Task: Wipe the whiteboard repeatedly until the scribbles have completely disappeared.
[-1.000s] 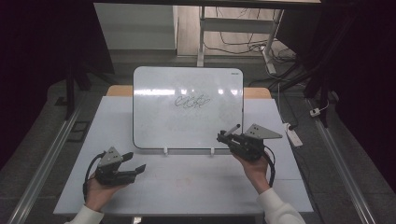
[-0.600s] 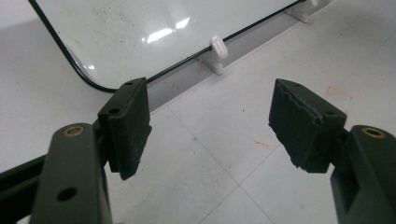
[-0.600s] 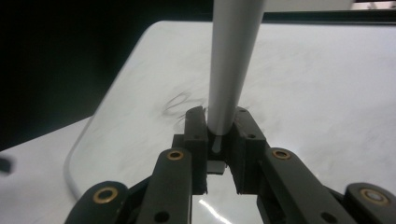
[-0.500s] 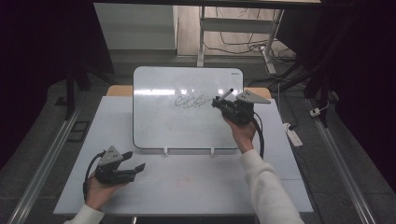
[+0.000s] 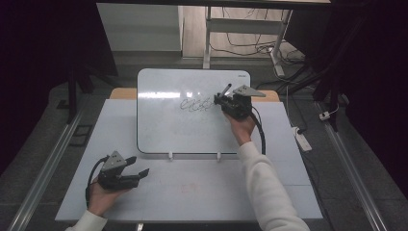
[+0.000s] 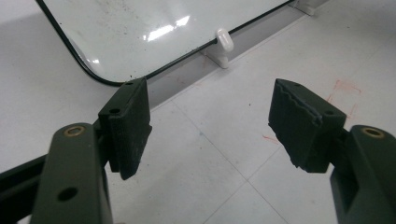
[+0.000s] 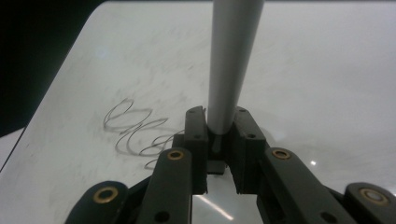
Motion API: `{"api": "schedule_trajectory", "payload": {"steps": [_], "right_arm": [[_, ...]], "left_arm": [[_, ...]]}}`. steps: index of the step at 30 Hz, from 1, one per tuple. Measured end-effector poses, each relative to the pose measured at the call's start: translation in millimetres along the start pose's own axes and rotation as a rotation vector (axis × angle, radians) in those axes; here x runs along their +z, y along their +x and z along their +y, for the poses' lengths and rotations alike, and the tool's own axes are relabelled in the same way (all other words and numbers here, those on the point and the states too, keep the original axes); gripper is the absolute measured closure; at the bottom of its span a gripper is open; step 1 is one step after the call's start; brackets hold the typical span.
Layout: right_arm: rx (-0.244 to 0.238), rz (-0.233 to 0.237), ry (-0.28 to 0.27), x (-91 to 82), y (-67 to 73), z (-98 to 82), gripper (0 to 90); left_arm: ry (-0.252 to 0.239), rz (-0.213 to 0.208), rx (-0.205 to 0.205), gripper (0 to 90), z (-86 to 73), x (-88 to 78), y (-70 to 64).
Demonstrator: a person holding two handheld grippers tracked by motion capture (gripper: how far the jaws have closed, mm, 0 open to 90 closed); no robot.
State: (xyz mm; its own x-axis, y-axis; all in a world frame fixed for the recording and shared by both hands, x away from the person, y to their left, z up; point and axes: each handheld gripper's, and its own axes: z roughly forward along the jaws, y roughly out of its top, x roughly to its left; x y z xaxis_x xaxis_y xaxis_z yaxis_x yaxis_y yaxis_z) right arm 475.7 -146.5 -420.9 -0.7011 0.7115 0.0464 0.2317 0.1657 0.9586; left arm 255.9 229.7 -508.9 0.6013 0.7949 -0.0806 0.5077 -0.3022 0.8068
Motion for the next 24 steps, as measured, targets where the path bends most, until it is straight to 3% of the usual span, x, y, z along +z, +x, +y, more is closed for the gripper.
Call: {"api": "schedule_trajectory", "payload": {"steps": [3, 5, 9, 11, 14, 16, 20, 22, 24], "right_arm": [[-0.003, 0.044, 0.011, 6.0, 9.0, -6.4, 78.7], [-0.048, 0.04, 0.017, 6.4, 11.8, -6.7, 78.7], [0.031, -0.02, -0.04, -2.0, -6.3, -3.1, 78.8], [0.043, -0.019, -0.051, -3.5, -7.6, -4.8, 78.8], [0.002, 0.061, -0.008, 3.0, 6.5, -13.9, 78.8], [-0.033, 0.065, 0.002, 2.9, 9.2, -15.3, 78.7], [0.048, -0.011, -0.068, -6.1, -11.4, -10.6, 78.8], [0.067, -0.007, -0.083, -5.9, -10.3, -12.6, 78.8], [0.025, 0.053, -0.046, -0.1, 0.9, -17.6, 78.8]], "left_arm": [[-0.003, 0.002, 0.001, 30.8, 0.2, -0.5, -0.2], [-0.003, 0.002, 0.004, 30.7, 0.0, -1.0, -0.7], [-0.004, 0.002, 0.004, 30.7, 0.2, -1.2, -1.1], [-0.004, 0.003, 0.005, 30.8, 0.3, -1.0, -0.9], [-0.003, 0.006, 0.002, 30.8, 0.2, -0.2, 0.0], [-0.002, 0.007, 0.003, 30.8, 0.1, -0.4, -0.6], [-0.006, 0.006, 0.011, 30.8, 0.4, -1.5, -2.6], [-0.006, 0.007, 0.011, 30.8, 0.5, -1.1, -2.1], [-0.002, 0.009, 0.008, 30.8, 0.3, -0.3, -1.0]]}}
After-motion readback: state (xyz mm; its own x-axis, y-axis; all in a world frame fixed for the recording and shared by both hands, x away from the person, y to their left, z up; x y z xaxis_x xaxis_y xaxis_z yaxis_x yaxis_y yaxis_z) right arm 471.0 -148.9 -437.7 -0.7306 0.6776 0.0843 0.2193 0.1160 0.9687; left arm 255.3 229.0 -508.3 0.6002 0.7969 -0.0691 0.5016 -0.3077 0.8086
